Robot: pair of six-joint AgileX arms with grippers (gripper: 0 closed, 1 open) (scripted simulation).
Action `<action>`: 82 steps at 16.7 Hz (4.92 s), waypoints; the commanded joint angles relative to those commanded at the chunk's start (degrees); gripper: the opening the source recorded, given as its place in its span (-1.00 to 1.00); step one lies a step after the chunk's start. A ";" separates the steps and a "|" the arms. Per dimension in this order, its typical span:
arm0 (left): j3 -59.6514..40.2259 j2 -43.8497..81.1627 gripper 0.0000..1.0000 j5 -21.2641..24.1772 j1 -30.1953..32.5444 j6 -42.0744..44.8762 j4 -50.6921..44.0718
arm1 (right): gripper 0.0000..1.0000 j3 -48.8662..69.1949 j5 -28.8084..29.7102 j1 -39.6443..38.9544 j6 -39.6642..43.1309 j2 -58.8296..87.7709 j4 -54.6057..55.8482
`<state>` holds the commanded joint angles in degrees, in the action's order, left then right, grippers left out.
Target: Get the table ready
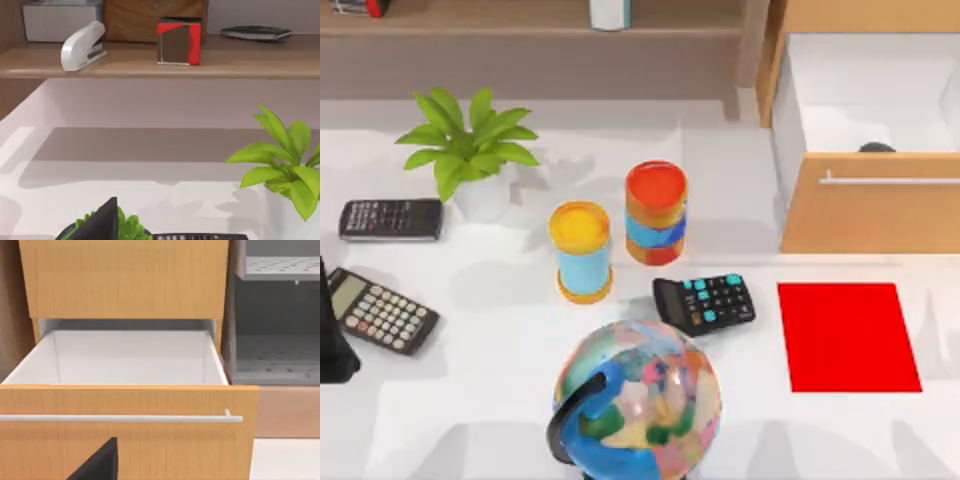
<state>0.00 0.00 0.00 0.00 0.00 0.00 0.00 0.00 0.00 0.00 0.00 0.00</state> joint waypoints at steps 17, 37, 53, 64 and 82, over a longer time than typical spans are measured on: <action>0.00 0.00 1.00 0.00 0.00 0.00 0.00 | 1.00 51.43 1.28 -2.31 -7.41 58.04 -28.42; 0.00 0.00 1.00 0.00 0.00 0.00 0.00 | 1.00 121.73 1.56 -8.13 -15.48 137.59 -67.99; 0.00 0.00 1.00 0.00 0.00 0.00 0.00 | 1.00 120.59 1.75 -8.15 -16.41 138.76 -66.19; 0.00 0.00 1.00 0.00 0.00 0.00 0.00 | 1.00 119.43 1.77 -7.90 -16.20 140.75 -62.96; 0.00 0.00 1.00 0.00 0.00 0.00 0.00 | -1.00 119.43 1.77 -7.90 -16.20 140.75 -62.96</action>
<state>0.00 0.00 0.00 0.00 0.00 0.00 119.43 1.77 -7.90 -16.20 140.75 -62.96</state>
